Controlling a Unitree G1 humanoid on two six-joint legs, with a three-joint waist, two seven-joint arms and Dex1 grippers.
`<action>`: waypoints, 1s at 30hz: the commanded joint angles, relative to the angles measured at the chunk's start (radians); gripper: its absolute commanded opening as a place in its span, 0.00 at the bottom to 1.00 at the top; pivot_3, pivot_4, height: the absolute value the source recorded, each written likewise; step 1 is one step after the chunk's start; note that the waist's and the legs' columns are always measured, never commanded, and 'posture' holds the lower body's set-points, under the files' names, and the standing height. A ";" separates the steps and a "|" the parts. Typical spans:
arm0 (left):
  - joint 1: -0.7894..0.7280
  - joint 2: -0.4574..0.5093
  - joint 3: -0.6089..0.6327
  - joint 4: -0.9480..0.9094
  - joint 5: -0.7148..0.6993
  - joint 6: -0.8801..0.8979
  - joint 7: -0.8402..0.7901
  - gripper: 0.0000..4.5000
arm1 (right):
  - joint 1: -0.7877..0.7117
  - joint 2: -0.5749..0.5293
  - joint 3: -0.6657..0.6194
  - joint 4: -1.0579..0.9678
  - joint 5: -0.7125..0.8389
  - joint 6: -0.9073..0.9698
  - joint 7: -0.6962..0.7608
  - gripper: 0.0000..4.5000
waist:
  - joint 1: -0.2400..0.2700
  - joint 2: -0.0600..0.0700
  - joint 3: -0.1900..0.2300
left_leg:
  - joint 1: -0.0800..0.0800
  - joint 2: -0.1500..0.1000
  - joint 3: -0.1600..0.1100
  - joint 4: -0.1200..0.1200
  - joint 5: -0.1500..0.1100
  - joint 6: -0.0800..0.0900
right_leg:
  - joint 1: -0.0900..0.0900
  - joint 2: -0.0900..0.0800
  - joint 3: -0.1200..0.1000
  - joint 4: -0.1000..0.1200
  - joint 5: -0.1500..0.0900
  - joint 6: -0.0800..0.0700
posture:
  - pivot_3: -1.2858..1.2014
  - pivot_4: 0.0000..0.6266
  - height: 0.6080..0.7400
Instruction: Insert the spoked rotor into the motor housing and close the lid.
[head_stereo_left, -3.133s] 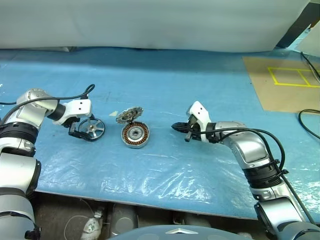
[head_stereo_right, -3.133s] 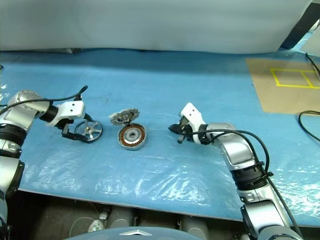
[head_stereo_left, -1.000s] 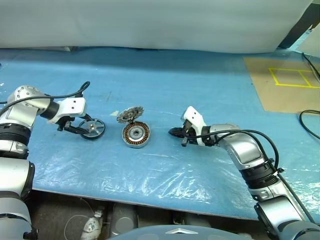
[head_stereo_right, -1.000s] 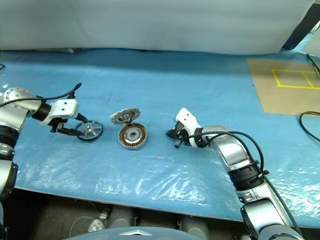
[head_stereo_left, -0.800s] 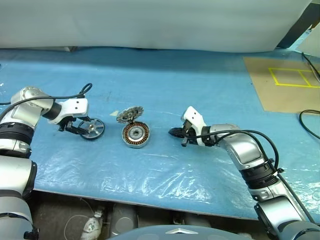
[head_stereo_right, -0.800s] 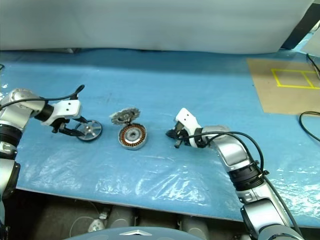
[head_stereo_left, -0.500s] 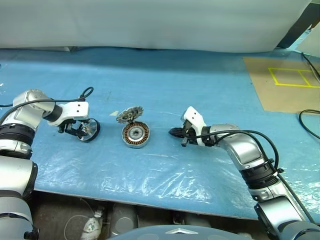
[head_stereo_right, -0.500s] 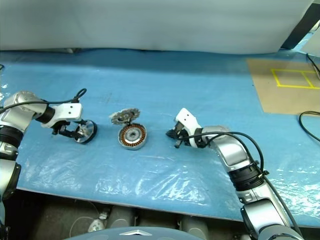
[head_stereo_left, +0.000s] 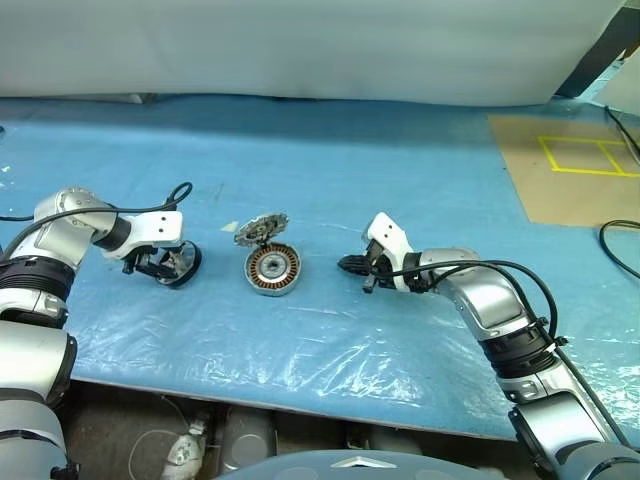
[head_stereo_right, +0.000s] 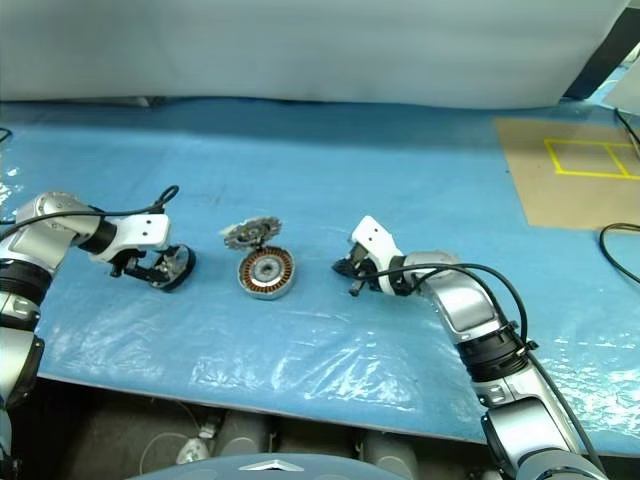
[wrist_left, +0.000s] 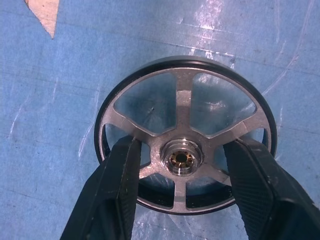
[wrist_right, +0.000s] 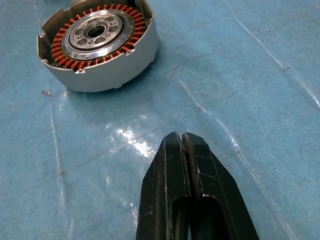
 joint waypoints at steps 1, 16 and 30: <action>0.008 -0.003 0.012 -0.001 -0.021 -0.022 -0.003 0.50 | -0.016 -0.001 0.001 -0.007 0.001 -0.018 0.001 0.00 | 0.001 0.000 0.000 | 0.000 0.000 0.000 0.000 0.000 0.000 | 0.000 0.000 0.000 0.000 0.000 0.000 | 0.52 0.24 1.00; 0.147 0.024 0.115 -0.654 -0.452 0.384 -0.157 0.50 | -0.019 -0.042 -0.067 0.013 0.037 -0.018 0.027 0.00 | -0.001 -0.001 0.001 | -0.004 0.000 0.001 0.001 0.000 0.000 | -0.002 0.000 -0.001 0.000 0.000 0.000 | 0.52 0.24 1.00; 0.011 0.027 0.049 -0.453 -0.280 0.285 -0.059 0.50 | -0.003 -0.044 -0.052 0.014 0.020 -0.037 0.017 0.00 | 0.000 0.000 0.001 | -0.004 0.000 0.001 0.004 0.000 0.000 | -0.002 0.001 -0.001 0.001 0.000 -0.001 | 0.52 0.24 1.00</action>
